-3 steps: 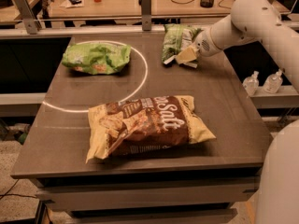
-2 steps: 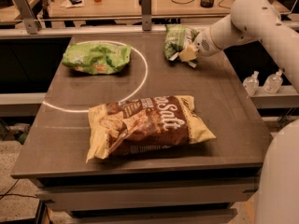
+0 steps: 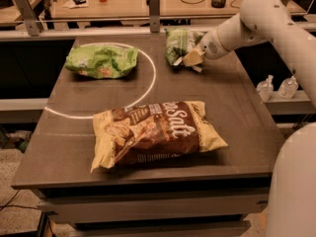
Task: Move green jalapeno chip bag near green rice chip bag
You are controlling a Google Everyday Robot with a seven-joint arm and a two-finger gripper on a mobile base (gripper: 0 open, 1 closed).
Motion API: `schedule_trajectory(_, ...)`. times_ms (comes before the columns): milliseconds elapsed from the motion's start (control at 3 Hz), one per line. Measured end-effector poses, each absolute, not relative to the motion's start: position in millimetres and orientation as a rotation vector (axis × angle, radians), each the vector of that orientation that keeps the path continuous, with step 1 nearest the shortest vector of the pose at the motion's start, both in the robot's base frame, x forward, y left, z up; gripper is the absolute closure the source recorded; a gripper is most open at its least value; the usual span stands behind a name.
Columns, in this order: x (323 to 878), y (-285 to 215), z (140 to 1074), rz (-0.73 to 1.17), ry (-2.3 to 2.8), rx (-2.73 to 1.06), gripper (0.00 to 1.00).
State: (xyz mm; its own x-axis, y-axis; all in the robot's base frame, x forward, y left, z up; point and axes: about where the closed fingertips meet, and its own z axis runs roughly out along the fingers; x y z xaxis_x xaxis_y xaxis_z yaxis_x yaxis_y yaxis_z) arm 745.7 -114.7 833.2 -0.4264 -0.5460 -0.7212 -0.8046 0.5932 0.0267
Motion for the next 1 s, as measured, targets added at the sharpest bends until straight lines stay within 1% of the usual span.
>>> schedule_trajectory(333,716,-36,854,0.697,1.928,-1.372,1.00)
schedule_trajectory(667,693,13,864,0.815,1.774,-1.567,1.00)
schedule_trajectory(1000,683,42,858,0.819,1.747,-1.686,0.84)
